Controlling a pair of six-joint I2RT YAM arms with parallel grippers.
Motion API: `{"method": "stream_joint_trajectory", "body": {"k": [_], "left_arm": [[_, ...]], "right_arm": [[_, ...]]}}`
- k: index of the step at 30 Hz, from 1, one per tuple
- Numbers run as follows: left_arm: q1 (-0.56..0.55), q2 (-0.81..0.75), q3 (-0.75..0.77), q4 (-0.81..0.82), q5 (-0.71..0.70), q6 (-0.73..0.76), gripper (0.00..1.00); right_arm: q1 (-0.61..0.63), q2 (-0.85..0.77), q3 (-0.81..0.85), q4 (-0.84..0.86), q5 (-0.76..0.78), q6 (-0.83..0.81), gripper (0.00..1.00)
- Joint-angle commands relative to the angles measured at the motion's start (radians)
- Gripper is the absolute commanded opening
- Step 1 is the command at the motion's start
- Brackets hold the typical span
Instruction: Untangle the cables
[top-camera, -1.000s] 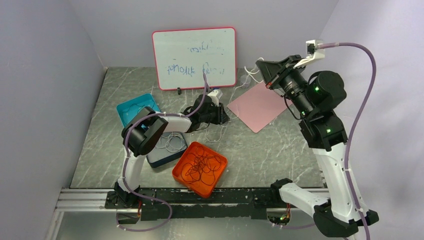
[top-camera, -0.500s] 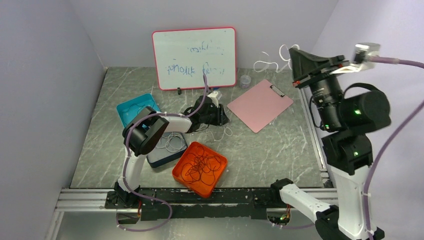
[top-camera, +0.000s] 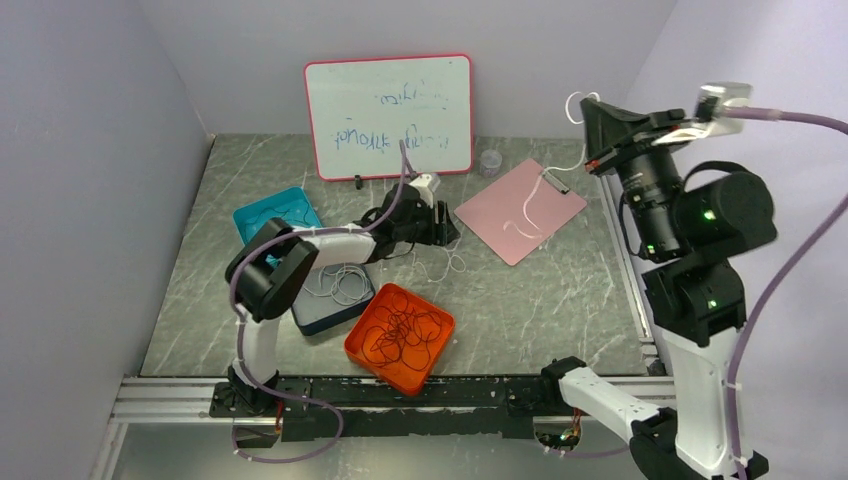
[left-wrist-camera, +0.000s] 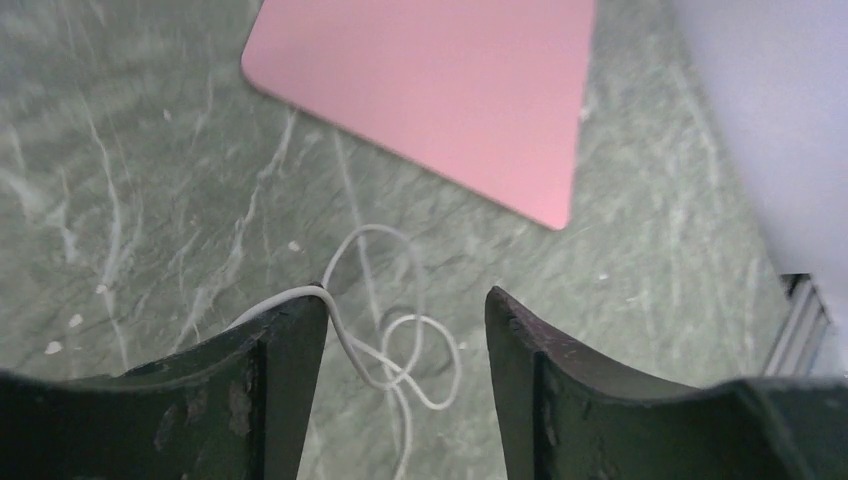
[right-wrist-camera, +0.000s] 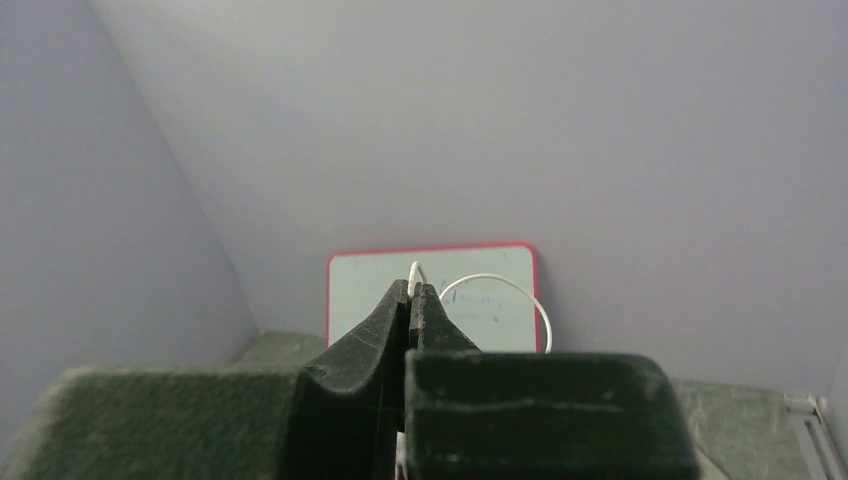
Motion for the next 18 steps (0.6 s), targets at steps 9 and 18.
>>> {"method": "stream_joint_trajectory", "body": {"k": [9, 18], "left_arm": [[-0.006, -0.409, -0.06, -0.154, -0.141, 0.09, 0.76], [0.013, -0.583, -0.12, -0.291, -0.17, 0.194, 0.81]], "right_arm": [[-0.006, 0.039, -0.084, -0.084, -0.112, -0.062, 0.0], [-0.005, 0.124, -0.085, -0.124, -0.409, -0.102, 0.0]]}}
